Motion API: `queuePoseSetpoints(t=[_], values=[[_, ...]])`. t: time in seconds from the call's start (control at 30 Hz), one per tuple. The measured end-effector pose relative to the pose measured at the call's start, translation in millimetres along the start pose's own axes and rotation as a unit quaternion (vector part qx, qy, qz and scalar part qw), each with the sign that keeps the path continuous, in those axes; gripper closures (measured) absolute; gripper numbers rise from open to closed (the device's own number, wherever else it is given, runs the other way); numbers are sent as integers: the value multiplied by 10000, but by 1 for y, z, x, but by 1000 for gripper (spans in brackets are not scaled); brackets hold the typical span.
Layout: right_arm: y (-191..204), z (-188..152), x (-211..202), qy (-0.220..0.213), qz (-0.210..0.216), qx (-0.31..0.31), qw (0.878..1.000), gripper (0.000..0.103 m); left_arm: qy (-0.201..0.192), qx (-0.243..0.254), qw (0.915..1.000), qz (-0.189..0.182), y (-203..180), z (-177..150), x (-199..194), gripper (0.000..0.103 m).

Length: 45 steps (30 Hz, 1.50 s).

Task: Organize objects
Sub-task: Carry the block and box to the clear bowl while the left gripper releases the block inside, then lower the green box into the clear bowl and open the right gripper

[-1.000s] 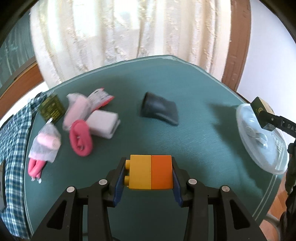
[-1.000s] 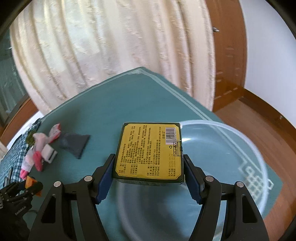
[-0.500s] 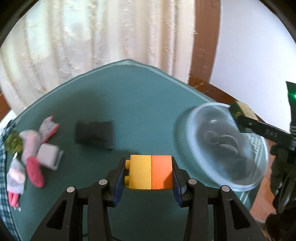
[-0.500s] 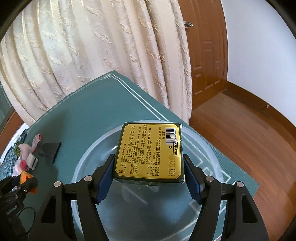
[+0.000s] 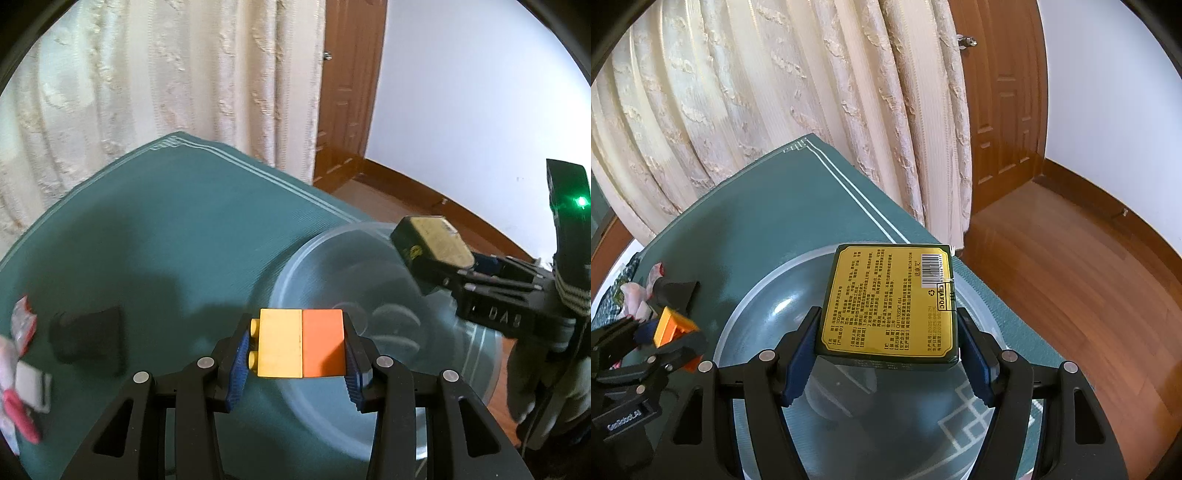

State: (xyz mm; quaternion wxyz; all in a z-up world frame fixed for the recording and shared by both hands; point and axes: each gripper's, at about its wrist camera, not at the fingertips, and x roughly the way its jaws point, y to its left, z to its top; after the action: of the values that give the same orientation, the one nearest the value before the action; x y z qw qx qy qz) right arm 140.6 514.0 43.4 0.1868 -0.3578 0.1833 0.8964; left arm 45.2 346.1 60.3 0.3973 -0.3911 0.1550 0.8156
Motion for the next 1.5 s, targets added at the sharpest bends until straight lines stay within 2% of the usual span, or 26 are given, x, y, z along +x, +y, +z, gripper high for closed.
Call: queuePoseSetpoints(t=[0.17,0.37,0.5,0.6,0.73,0.9,1.13,1.3,1.5], values=[[-2,1,5,33,-4,9,10000,33,146,14,9996,-243,-6,11,22,57],[0,2,9,88,20,-15,10000,33,113,19,9990,-435,-10,16,30,56],[1,4,11,82,21,-32,10000,33,58,-78,9986,-515,-7,18,28,43],[3,4,12,107,20,-33,9999,33,69,-151,9985,-514,-2,18,28,43],[10,6,15,126,31,-96,9999,33,-7,-186,9991,-369,3,16,19,41],[18,11,17,145,17,-161,9998,33,-167,-272,9994,-93,13,12,6,19],[23,13,15,114,27,-133,9998,31,-222,-440,9987,129,25,4,-8,16],[27,13,8,-58,-99,-137,9998,31,-262,-517,9979,286,33,-3,-14,15],[37,16,-3,-215,32,-80,9997,31,-324,-682,9959,499,45,-13,-26,14]])
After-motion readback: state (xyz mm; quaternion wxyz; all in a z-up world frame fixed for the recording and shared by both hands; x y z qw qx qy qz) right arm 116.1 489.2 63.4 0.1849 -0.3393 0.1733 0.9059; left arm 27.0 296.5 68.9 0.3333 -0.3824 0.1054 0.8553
